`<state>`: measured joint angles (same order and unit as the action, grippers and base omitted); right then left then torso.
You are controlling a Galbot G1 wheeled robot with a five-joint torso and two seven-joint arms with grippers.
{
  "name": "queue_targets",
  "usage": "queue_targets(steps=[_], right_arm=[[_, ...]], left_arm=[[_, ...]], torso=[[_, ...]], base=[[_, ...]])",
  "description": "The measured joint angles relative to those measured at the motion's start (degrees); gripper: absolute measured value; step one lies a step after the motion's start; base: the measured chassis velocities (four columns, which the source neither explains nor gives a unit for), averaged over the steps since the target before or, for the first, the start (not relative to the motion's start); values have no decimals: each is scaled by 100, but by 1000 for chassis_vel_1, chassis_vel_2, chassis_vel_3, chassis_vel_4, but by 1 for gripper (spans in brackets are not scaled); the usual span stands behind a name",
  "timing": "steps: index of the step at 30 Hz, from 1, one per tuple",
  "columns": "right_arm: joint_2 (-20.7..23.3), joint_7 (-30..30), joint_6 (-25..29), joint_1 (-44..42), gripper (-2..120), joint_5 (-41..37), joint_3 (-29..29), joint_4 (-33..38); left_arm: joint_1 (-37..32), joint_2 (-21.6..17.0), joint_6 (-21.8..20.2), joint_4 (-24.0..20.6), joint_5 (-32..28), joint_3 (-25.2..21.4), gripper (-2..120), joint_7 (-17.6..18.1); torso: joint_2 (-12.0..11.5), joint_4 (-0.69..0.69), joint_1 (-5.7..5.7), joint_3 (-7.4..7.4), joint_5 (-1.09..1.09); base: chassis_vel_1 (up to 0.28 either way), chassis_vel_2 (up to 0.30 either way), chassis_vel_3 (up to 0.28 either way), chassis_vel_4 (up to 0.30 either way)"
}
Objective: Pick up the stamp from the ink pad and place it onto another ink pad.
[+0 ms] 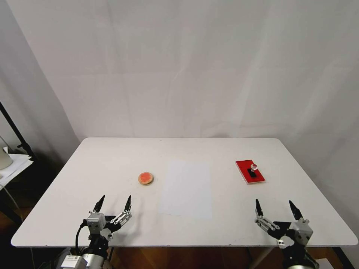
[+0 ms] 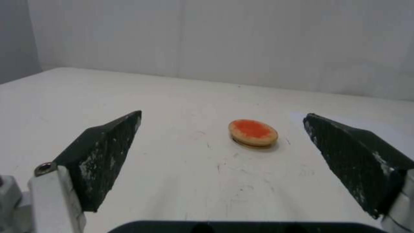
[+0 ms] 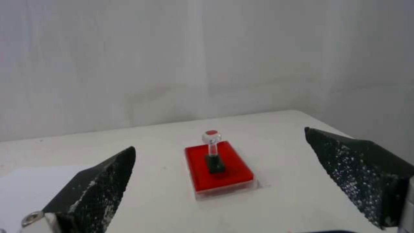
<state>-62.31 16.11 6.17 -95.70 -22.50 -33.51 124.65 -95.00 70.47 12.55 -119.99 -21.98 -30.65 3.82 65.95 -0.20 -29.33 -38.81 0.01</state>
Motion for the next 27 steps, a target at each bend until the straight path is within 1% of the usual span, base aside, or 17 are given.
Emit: queue_targets(steps=[1,2,3,5,6,7,8,10,11,12,13,14,16,24,27], right_arm=[[239,-31,-107,205,100,-284,-13,-121],[379,-53,-164,319,100,-450,-10,-196],[379,-53,-164,319,100,-450,-10,-196],[894,-176,-388,846,100,-1056,137,-542],[1046,-220,-459,1046,100,-1248,232,-707],[1046,-220,-459,1046,100,-1248,232,-707],[1180,-266,-520,1288,100,-1452,374,-928],[1302,-284,-586,1682,100,-1736,621,-1298],[1331,-286,-603,1868,100,-1835,737,-1475],[1354,-286,-618,2256,100,-1951,963,-1814],[1354,-286,-618,2256,100,-1951,963,-1814],[1350,-278,-625,2622,100,-2003,1148,-2100],[1334,-275,-636,3036,100,-2028,1344,-2440],[1334,-271,-674,3283,100,-2049,1600,-2650],[1271,-265,-674,3356,100,-2045,1696,-2727]], left_arm=[[0,0,0,0,0,0,100,-1],[1,0,0,0,0,0,100,-1],[1,0,0,0,0,0,100,-1],[2,0,0,0,0,0,100,0],[2,0,0,0,0,0,100,-1],[2,0,0,0,0,0,100,-1],[0,0,0,0,0,0,100,0],[0,0,0,0,0,0,100,0],[0,0,0,0,0,0,100,0],[1,0,0,0,0,0,100,0],[1,0,0,0,0,0,100,0],[0,0,0,0,0,0,100,0],[0,0,0,0,0,0,100,0],[0,0,0,0,0,0,100,-1],[0,0,0,0,0,0,100,0]], torso=[[0,-1,0,0,1],[0,0,0,0,0],[0,0,0,0,0],[0,-1,-1,0,0],[0,0,0,0,-1],[0,0,0,0,-1],[0,-1,-1,-1,-1],[-1,-1,-1,-1,1],[-1,0,-1,-1,1],[-1,-2,-1,-1,0],[-1,-2,-1,-1,0],[-1,0,-1,-1,1],[-1,0,-1,-1,-1],[-1,-2,0,0,-2],[-1,-2,0,0,-1]], base=[[0,0,0,0],[0,0,0,0],[0,0,0,0],[0,0,0,0],[0,0,0,0],[0,0,0,0],[0,0,0,0],[0,0,0,0],[0,0,0,0],[0,0,0,0],[0,0,0,0],[0,0,0,0],[0,0,0,0],[0,0,0,0],[0,0,0,0]])
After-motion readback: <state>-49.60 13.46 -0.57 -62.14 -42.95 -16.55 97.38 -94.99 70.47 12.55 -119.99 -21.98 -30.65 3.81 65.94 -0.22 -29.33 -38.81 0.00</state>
